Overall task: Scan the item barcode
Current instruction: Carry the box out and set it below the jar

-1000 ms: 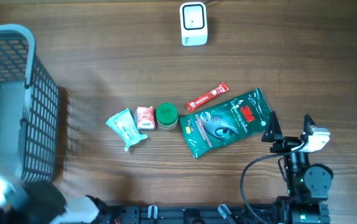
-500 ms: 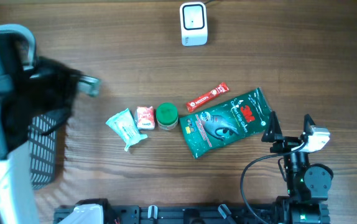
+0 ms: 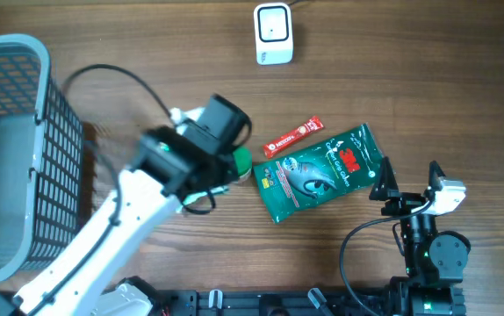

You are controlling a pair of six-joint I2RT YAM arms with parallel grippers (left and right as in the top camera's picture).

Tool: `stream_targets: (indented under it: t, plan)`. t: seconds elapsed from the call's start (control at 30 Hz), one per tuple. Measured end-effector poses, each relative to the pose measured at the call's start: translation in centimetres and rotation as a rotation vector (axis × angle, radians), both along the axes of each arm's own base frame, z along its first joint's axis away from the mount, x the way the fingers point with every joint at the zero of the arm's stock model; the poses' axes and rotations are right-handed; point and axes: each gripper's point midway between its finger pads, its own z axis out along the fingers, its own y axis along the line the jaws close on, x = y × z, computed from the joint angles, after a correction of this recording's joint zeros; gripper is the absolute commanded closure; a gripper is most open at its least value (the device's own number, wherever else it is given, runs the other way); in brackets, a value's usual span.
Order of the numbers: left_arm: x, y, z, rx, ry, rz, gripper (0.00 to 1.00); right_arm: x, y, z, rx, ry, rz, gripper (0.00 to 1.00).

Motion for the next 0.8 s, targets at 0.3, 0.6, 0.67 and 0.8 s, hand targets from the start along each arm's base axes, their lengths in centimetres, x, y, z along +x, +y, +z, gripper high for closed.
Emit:
stream_targets:
  t: [0.3,0.6,0.67,0.8]
  plan:
    - [-4.5,-2.8,-12.8,-0.038,0.102,-0.2,0.71,0.0,0.0,0.0,0.0,0.0,0.0,0.0]
    - [-3.6,-4.1,-13.4,-0.116,0.053,-0.159,0.0,0.0,0.0,0.0,0.0,0.0,0.0,0.0]
    - [-2.1,-4.4,-11.2,-0.105,-0.004,-0.147,0.0,0.0,0.0,0.0,0.0,0.0,0.0,0.0]
    - [5.0,-5.3,0.5,-0.12,-0.36,-0.079,0.0,0.0,0.0,0.0,0.0,0.0,0.0,0.0]
